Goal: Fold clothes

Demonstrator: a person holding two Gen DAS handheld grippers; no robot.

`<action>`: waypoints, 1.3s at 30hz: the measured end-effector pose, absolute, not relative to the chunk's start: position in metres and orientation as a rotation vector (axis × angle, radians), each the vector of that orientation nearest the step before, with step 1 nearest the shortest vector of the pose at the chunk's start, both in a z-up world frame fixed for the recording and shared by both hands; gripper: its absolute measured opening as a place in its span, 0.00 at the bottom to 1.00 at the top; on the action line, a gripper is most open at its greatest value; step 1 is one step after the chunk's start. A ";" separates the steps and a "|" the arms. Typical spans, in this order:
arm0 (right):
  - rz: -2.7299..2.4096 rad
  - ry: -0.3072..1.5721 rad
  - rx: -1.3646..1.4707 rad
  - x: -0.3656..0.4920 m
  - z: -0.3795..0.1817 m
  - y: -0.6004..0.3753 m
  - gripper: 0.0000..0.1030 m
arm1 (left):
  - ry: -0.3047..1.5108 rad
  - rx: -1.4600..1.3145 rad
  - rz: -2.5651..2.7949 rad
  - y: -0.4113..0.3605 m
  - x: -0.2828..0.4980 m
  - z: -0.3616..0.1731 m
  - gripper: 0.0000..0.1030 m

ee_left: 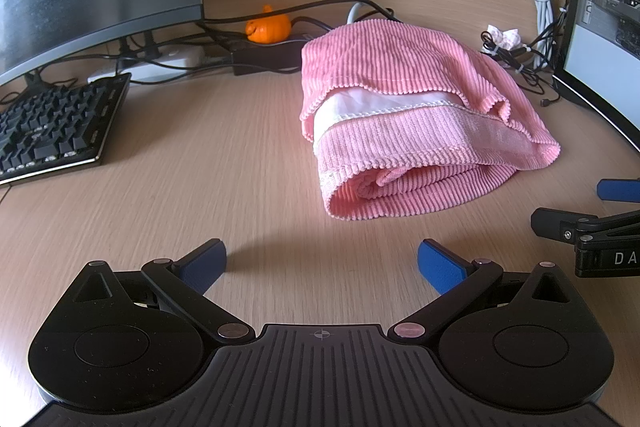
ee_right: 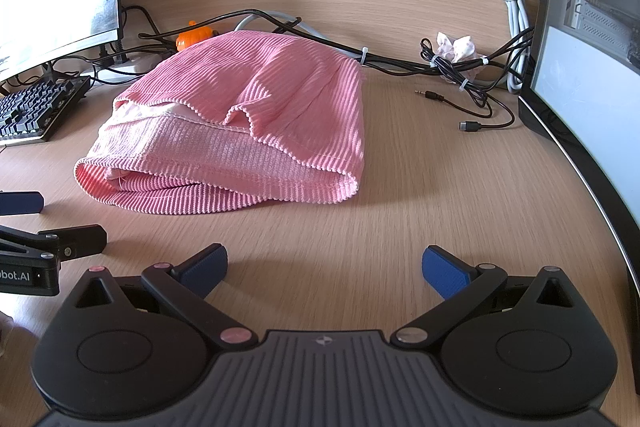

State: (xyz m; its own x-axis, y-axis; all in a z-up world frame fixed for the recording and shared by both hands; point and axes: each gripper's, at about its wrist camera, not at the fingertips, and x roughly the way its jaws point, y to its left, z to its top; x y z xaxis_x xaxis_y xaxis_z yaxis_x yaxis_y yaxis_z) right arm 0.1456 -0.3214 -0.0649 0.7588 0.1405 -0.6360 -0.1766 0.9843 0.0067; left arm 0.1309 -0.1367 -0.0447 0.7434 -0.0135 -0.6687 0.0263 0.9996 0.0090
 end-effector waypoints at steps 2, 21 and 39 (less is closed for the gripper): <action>0.173 0.688 -0.055 0.146 -0.065 -0.321 1.00 | 0.733 0.017 -0.021 -0.137 0.130 -0.044 1.00; 0.173 0.688 -0.055 0.146 -0.065 -0.321 1.00 | 0.732 0.018 -0.029 -0.135 0.131 -0.045 1.00; 0.173 0.688 -0.055 0.146 -0.065 -0.321 1.00 | 0.739 0.017 -0.035 -0.134 0.131 -0.044 1.00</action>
State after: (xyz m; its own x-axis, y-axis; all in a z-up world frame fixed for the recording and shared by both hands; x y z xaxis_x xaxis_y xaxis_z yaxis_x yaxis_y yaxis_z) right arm 0.1457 -0.3212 -0.0647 0.7588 0.1403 -0.6361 -0.1765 0.9843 0.0064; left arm 0.1307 -0.1338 -0.0439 0.7384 -0.0264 -0.6739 0.0381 0.9993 0.0026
